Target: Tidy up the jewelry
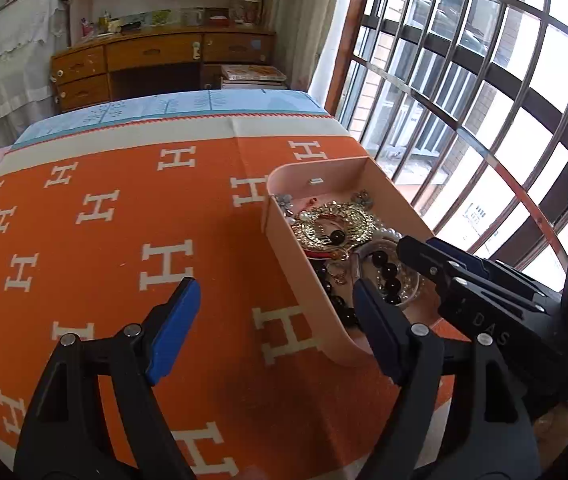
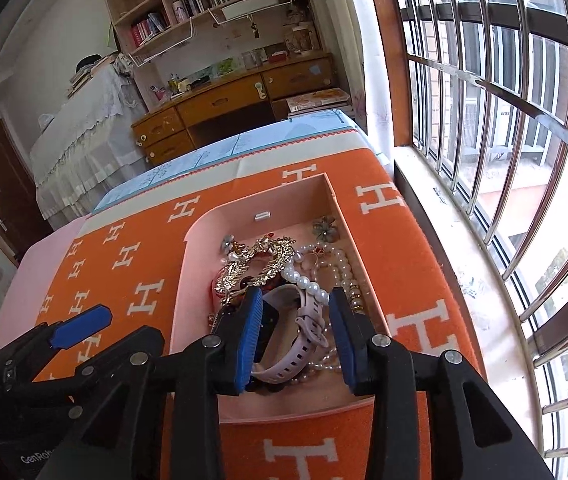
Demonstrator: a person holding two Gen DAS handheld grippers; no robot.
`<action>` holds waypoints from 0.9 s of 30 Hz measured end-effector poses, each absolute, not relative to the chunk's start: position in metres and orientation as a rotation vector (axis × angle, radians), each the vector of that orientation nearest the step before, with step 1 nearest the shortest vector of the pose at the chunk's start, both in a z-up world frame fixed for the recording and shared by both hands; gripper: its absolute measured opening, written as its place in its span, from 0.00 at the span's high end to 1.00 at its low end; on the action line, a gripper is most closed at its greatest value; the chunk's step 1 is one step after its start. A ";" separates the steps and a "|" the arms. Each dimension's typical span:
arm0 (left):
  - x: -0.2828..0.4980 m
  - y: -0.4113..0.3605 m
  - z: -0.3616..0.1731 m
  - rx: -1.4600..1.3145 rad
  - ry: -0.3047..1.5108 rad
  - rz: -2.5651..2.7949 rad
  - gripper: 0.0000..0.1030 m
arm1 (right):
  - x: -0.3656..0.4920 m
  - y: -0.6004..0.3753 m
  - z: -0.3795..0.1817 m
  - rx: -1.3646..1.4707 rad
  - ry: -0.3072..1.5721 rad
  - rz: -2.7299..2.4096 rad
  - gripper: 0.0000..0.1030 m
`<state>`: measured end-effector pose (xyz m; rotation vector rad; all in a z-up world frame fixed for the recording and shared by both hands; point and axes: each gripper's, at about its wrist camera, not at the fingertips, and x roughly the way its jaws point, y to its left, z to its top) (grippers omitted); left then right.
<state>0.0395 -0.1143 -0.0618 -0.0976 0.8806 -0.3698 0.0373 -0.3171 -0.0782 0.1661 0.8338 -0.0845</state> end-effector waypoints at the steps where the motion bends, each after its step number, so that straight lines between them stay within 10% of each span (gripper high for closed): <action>1: 0.038 -0.112 -0.061 -0.095 0.878 -0.357 0.26 | 0.037 -0.315 -0.077 0.164 0.831 -0.081 0.66; 14: 0.015 -0.063 -0.044 -0.083 0.838 -0.134 0.26 | 0.021 -0.283 -0.060 0.133 0.802 -0.005 0.65; 27: -0.016 -0.041 -0.001 -0.090 0.786 -0.065 0.23 | -0.020 -0.231 0.002 0.115 0.747 0.112 0.39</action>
